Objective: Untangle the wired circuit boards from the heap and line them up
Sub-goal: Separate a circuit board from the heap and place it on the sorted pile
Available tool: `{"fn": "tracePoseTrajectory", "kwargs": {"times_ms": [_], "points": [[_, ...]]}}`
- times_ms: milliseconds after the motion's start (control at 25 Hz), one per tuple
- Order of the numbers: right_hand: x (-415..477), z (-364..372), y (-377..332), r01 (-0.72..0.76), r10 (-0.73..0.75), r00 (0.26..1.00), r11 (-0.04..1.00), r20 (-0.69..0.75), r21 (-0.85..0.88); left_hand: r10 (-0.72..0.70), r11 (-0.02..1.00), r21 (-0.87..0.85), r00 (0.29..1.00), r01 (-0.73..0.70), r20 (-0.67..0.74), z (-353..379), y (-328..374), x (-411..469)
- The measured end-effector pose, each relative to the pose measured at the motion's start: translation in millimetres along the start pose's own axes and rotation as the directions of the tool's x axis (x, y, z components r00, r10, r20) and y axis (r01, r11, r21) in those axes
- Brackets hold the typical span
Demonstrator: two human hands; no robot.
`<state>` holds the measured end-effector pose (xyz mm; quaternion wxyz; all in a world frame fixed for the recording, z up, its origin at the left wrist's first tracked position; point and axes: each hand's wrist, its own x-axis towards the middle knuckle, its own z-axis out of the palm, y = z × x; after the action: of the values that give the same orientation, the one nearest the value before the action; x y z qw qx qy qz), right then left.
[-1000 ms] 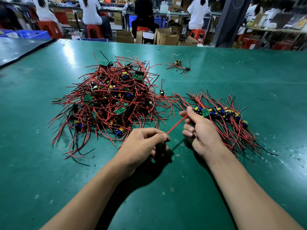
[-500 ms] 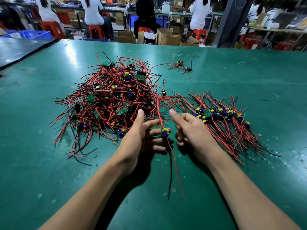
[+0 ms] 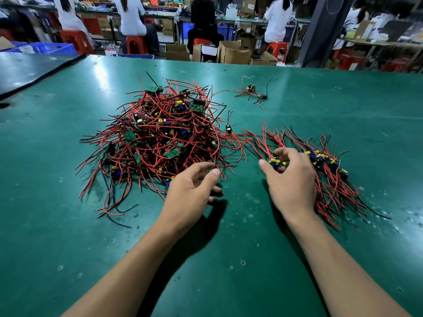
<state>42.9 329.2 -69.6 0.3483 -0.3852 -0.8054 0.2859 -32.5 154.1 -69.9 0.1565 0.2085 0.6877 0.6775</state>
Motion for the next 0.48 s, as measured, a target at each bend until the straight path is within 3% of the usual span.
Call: {"fn": "tracePoseTrajectory", "kwargs": {"times_ms": [80,200,320,400,480], "points": [[-2,-1,0,0.095,-0.097,0.995,0.987,-0.012,-0.126,0.025,1.0,0.011,0.994,-0.024,-0.103,-5,1,3],[-13,6,-9,0.316,-0.307,0.945,0.946,0.108,-0.076,0.06,0.998,0.038,0.97,-0.053,-0.237,-9,0,4],[-23,20,-9,0.339,-0.3,0.893,0.939,0.336,-0.063,-0.004,0.997,-0.076,0.953,-0.02,-0.303,-11,0,7],[-23,25,-4,0.362,-0.289,0.887,0.92,0.361,-0.153,-0.023,0.999,-0.039,0.947,0.011,-0.319,-14,-2,9],[-18,26,1,0.337,-0.265,0.905,0.924,0.332,-0.18,0.016,0.994,0.106,0.943,0.021,-0.334,-16,-3,10]]}}
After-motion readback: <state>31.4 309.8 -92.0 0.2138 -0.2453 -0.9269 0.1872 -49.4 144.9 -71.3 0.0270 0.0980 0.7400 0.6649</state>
